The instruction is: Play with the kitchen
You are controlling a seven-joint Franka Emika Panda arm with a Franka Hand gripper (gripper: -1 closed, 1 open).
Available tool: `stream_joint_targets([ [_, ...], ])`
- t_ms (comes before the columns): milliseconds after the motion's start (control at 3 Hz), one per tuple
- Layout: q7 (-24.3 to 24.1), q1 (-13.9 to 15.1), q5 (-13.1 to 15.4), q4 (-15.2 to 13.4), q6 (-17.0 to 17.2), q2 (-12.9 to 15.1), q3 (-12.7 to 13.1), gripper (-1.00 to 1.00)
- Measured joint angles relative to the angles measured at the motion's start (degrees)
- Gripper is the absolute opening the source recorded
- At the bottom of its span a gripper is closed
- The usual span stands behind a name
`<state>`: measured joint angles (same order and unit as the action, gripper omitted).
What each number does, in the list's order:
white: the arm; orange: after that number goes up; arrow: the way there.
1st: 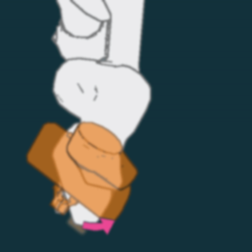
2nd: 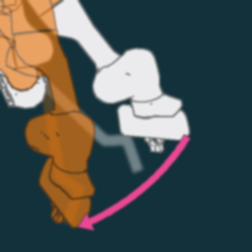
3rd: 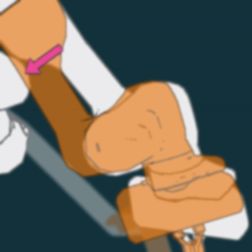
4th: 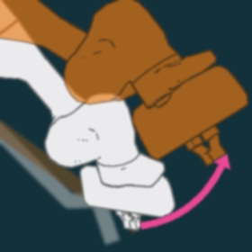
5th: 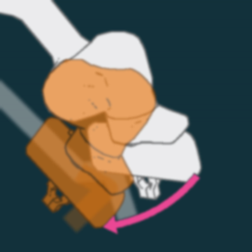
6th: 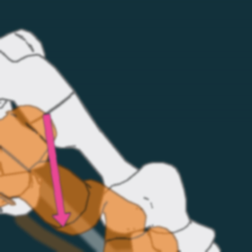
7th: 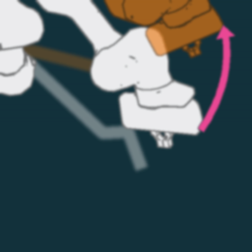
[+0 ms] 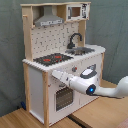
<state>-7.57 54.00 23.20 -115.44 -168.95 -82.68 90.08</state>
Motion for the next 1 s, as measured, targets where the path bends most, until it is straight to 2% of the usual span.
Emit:
stream_joint_targets([
  [667, -12.0, -0.1, -2.9, -0.9, -1.8, 0.0, 0.0, -1.00],
  [1000, -18.0, -0.1, -3.3, -1.2, -2.7, 0.0, 0.0, -1.00],
])
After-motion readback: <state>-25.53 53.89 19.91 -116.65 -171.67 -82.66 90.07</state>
